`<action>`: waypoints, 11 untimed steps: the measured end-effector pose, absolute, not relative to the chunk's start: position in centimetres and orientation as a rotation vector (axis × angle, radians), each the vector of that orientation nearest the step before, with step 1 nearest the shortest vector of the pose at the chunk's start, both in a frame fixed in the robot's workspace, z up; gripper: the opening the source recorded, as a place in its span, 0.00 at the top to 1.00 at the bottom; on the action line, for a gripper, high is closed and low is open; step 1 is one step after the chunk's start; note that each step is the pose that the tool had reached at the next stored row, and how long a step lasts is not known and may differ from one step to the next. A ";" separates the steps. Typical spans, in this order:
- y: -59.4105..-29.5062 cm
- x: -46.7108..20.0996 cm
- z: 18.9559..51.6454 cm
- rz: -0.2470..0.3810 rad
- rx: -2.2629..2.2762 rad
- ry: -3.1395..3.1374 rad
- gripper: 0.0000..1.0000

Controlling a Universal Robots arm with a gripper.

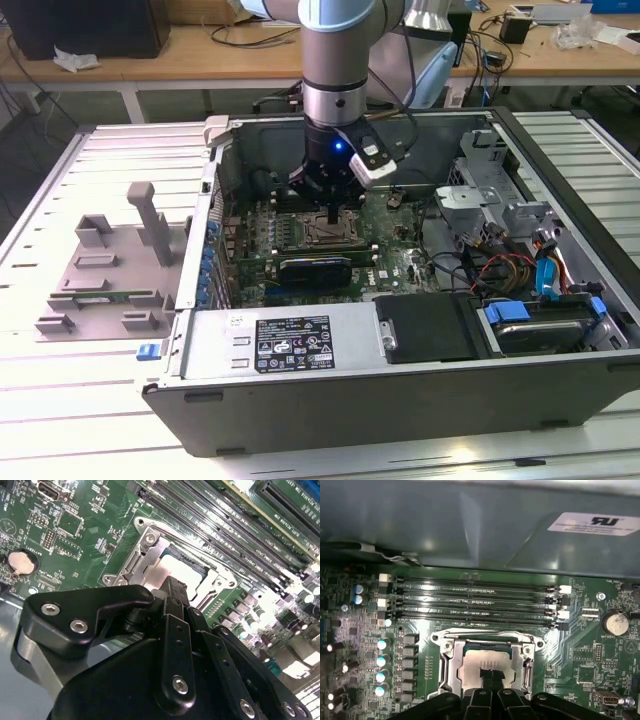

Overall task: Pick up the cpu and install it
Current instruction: 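Install the first cpu locking lever, then install the second cpu locking lever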

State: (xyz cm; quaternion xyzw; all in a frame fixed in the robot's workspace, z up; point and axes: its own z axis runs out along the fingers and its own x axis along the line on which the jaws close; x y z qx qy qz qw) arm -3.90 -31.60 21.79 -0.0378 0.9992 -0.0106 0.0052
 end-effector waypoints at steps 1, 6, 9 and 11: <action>-31.6 -3.9 21.8 -0.033 -0.120 3.129 0.89; -31.6 -3.9 22.1 -0.032 -0.120 3.129 0.89; -31.6 -3.9 22.1 -0.032 -0.120 3.129 0.89; -31.6 -3.9 22.2 -0.032 -0.120 3.129 0.89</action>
